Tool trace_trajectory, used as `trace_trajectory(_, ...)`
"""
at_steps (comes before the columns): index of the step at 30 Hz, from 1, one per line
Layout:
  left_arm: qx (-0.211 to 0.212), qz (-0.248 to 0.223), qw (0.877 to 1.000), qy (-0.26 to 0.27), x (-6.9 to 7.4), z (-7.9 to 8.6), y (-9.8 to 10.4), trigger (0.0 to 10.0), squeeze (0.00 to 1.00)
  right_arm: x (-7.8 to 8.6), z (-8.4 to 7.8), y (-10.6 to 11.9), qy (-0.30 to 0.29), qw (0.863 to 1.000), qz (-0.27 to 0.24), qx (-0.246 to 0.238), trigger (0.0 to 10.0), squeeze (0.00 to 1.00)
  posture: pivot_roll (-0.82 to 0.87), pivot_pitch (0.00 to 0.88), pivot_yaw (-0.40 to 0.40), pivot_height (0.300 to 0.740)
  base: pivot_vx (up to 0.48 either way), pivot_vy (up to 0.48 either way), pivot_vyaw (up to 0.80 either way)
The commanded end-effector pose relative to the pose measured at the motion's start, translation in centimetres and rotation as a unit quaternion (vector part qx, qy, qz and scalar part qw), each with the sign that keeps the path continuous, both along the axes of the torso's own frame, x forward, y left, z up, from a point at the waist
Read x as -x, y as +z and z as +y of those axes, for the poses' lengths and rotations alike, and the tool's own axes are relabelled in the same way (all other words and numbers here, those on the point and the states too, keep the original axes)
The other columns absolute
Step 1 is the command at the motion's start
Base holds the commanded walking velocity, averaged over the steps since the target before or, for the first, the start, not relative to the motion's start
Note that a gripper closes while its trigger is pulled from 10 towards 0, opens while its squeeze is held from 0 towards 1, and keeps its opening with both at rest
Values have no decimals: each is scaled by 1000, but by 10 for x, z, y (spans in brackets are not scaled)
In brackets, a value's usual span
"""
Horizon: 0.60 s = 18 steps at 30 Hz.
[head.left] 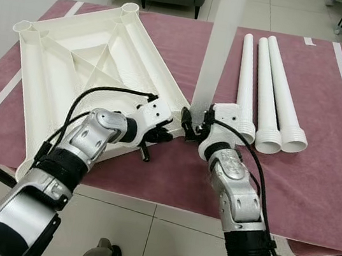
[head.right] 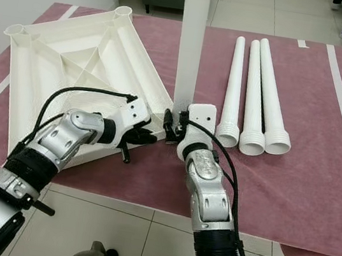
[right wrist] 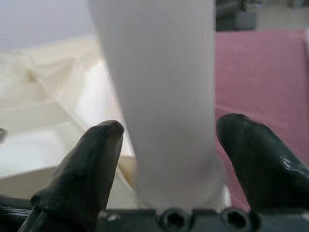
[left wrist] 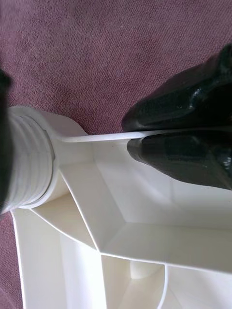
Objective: Building children table
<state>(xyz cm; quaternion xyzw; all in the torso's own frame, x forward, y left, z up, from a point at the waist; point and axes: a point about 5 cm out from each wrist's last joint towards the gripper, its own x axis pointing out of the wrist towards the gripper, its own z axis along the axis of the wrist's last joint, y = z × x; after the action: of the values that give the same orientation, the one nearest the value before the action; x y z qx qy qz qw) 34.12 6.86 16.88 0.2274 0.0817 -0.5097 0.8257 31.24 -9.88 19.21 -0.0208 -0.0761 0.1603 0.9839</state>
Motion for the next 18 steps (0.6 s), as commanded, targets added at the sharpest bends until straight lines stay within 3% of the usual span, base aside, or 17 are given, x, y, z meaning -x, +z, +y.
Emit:
trace_trajectory(1, 8, -50, 997, 61, -5, 11, 8, 10000, 0, 4, 7, 4, 36, 999, -9, -4, 10000, 0, 7, 128, 108, 740, 0, 0, 0)
trace_trajectory(4, 4, -47, 998, 40, 0, 14, 9, 10000, 0, 5, 3, 9, 55, 998, -19, 5, 10000, 0, 8, 128, 107, 740, 0, 0, 0)
trace_trajectory(6, -12, -40, 999, -18, 15, 25, 11, 10000, 0, 7, -6, 22, 110, 992, -41, 37, 10000, 0, 14, 131, 105, 740, 0, 0, 0)
trace_trajectory(9, -21, -37, 998, -41, 21, 30, 12, 10000, 0, 9, -9, 26, 140, 988, -47, 51, 10000, 0, 15, 131, 104, 740, 0, 0, 0)
trace_trajectory(10, -26, -32, 997, -64, 27, 34, 15, 10000, 0, 12, -9, 28, 179, 980, -48, 68, 10000, 0, 18, 132, 103, 740, 0, 0, 0)
trace_trajectory(11, -26, -32, 997, -64, 27, 34, 15, 10000, 0, 12, -9, 28, 179, 980, -48, 68, 10000, 0, 18, 132, 103, 740, 0, 0, 0)
trace_trajectory(12, -30, -28, 995, -89, 33, 39, 18, 10000, 0, 17, -8, 26, 223, 970, -41, 85, 10000, 0, 21, 130, 102, 740, 0, 0, 0)
trace_trajectory(13, -30, -28, 995, -89, 33, 39, 18, 10000, 0, 17, -8, 26, 223, 970, -41, 85, 10000, 0, 21, 130, 102, 740, 0, 0, 0)
trace_trajectory(15, -36, -21, 991, -128, 43, 45, 24, 10000, 0, 26, -4, 20, 286, 952, -25, 108, 10000, 0, 27, 130, 100, 740, 0, 0, 0)
trace_trajectory(18, -46, -17, 988, -149, 50, 50, 26, 10000, 0, 32, 0, 16, 320, 941, -15, 113, 10000, 0, 26, 131, 102, 740, 0, 0, 0)
